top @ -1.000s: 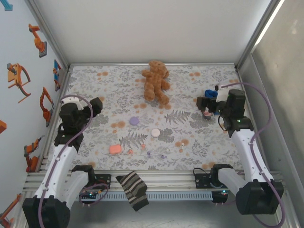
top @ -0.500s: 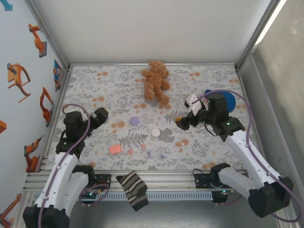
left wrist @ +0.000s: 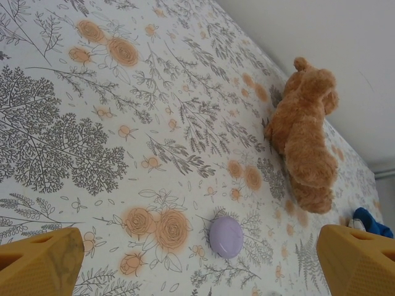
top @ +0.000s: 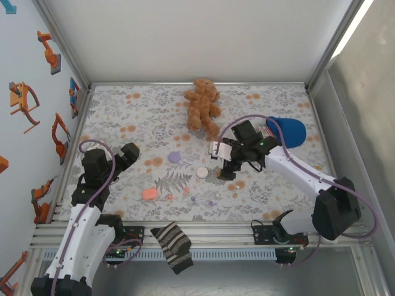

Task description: Insert wireless bluetooth earbuds into charging case

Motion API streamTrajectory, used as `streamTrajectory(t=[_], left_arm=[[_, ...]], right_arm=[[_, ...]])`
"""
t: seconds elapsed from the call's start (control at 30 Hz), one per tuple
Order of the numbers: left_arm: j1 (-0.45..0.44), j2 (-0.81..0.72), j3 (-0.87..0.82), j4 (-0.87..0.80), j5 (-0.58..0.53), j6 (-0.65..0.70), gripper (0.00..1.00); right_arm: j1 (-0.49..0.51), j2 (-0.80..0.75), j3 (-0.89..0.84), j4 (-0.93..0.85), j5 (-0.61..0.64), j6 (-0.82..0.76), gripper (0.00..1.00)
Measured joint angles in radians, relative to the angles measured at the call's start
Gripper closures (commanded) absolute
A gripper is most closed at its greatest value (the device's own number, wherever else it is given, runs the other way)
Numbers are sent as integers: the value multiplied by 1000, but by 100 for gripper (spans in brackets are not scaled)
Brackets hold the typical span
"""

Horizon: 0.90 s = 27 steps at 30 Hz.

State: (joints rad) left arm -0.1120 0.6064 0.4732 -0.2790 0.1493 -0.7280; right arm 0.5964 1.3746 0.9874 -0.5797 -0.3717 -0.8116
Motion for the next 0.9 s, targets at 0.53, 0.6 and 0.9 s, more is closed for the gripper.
streamTrajectory(t=[0.53,0.6,0.9], left_arm=[[0,-43,0,-50,-29,0,4],[0,-43,0,-53,-31,0,4],[0,-45,0,-60,-37,0,4]], right_arm=[[90,316,192,-45,105,-140,3],[103,349,206,-47,109,-145,3],[148,454,235,-60,137,-156,11]])
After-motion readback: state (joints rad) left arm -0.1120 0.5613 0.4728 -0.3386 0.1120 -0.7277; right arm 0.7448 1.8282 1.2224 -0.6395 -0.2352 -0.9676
